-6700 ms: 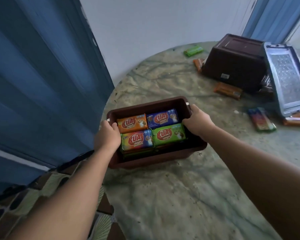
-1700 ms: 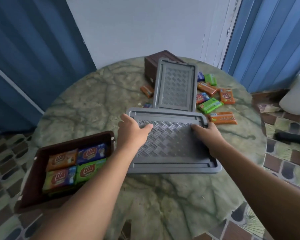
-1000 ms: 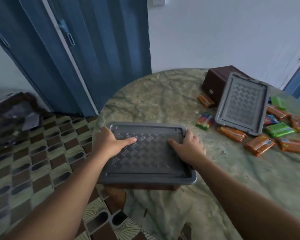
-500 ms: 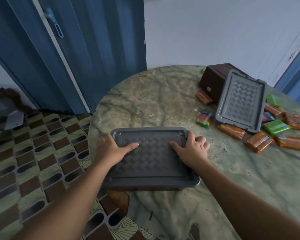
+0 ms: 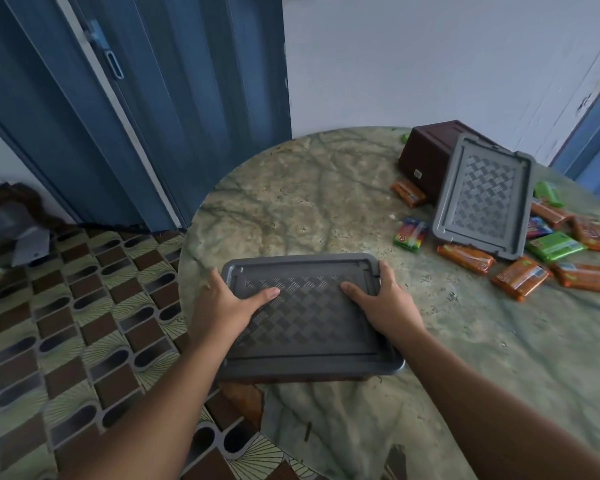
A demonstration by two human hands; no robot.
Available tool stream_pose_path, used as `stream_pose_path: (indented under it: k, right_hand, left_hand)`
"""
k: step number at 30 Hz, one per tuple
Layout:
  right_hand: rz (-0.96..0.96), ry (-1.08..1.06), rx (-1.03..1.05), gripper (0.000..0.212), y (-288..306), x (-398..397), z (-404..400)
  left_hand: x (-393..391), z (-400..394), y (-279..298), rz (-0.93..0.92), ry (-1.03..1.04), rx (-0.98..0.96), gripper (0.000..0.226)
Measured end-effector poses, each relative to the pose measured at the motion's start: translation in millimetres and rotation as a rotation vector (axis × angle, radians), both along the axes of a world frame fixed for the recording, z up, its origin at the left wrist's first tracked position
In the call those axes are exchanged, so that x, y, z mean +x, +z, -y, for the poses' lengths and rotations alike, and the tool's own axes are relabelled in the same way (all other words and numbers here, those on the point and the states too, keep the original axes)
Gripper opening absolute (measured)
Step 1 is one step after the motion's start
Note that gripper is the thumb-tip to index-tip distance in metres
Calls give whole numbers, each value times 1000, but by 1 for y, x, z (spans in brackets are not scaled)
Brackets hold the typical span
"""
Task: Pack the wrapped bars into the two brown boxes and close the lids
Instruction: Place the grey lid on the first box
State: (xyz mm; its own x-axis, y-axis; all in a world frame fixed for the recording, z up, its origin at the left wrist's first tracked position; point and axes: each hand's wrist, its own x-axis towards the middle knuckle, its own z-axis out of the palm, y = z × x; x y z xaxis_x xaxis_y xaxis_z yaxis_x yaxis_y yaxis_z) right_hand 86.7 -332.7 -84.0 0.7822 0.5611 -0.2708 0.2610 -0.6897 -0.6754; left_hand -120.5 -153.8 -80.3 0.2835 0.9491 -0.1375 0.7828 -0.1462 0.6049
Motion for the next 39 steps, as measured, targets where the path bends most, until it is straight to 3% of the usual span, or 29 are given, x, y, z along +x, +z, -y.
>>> stream_pose_path:
  k: [2, 4, 8, 10, 12, 15, 19, 24, 28, 34, 37, 39]
  right_hand:
    - [-2, 3, 5, 101, 1, 0, 0]
    - [6, 2, 8, 101, 1, 0, -1]
    - [20, -5, -3, 99, 0, 2, -3]
    - [27, -6, -7, 97, -1, 1, -4]
    - [45, -1, -15, 94, -2, 0, -4]
    - [53, -2, -12, 92, -3, -1, -4]
    - [59, 9, -7, 91, -1, -2, -4]
    - [132, 21, -52, 77, 6, -6, -3]
    - [300, 70, -96, 79, 6, -8, -3]
    - [517, 249, -353, 81, 5, -31, -5]
    - [555, 252, -297, 76, 4, -35, 1]
    - [422, 174, -130, 69, 5, -29, 7]
  left_hand:
    - [-3, 1, 3, 87, 37, -2, 145]
    - [-10, -6, 6, 194, 88, -86, 128]
    - [-33, -19, 10, 274, 158, -583, 111]
    - [-39, -17, 8, 199, 96, -492, 81]
    - [-36, -10, 4, 59, 7, -245, 48]
    - [-25, 9, 0, -147, -85, 116, 43]
    - [-27, 25, -14, -206, -145, 290, 56]
    - [-25, 25, -17, -238, -145, 290, 64]
    - [-26, 25, -21, -251, -156, 326, 64]
    - [-25, 27, -21, -269, -155, 292, 67]
    - [-26, 26, -23, -260, -163, 308, 66]
    - [-26, 26, -24, -266, -165, 304, 66]
